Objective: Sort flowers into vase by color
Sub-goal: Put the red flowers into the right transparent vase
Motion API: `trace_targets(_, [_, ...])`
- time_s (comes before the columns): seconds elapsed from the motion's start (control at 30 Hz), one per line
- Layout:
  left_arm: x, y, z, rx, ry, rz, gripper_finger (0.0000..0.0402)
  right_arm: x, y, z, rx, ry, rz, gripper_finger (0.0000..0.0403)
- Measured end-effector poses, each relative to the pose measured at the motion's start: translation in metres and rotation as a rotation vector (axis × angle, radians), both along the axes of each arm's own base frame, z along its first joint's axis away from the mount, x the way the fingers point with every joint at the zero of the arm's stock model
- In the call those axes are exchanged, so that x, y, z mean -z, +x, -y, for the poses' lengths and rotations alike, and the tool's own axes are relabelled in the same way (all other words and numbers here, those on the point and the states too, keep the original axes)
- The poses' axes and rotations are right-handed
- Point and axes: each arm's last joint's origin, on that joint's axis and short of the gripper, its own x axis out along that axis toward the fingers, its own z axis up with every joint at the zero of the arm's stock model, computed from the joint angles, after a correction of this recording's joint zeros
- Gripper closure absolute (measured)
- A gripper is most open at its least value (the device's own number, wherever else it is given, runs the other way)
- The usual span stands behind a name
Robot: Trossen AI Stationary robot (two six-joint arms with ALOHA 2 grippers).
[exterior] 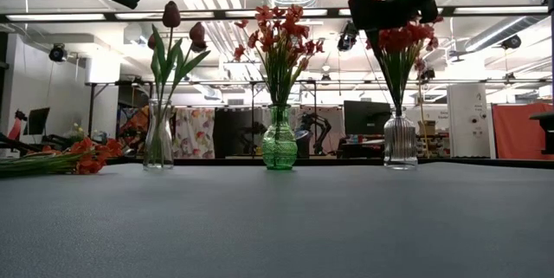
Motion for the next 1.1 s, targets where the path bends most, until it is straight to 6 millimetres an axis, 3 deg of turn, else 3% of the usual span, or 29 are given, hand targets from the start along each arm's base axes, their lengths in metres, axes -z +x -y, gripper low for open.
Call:
trace_targets(0.23, [0.000, 0.000, 0.000, 0.000, 0.000, 0.000, 0.0130, 0.006, 0.001, -0.001, -0.054, 0.017, -0.072, 0.0390])
trace_targets(0.33, [0.000, 0.000, 0.000, 0.000, 0.000, 0.000, 0.0130, 0.005, 0.001, -0.001, -0.052, 0.031, -0.025, 0.0390])
trace_targets(0.73, [0.000, 0.000, 0.000, 0.000, 0.000, 0.000, 0.0130, -0.015, 0.001, -0.002, -0.062, -0.021, -0.024, 0.0390])
trace_targets(1.1, [0.000, 0.000, 0.000, 0.000, -0.002, 0.002, 0.0130, -0.020, -0.002, -0.003, -0.058, 0.001, 0.056, 0.0390])
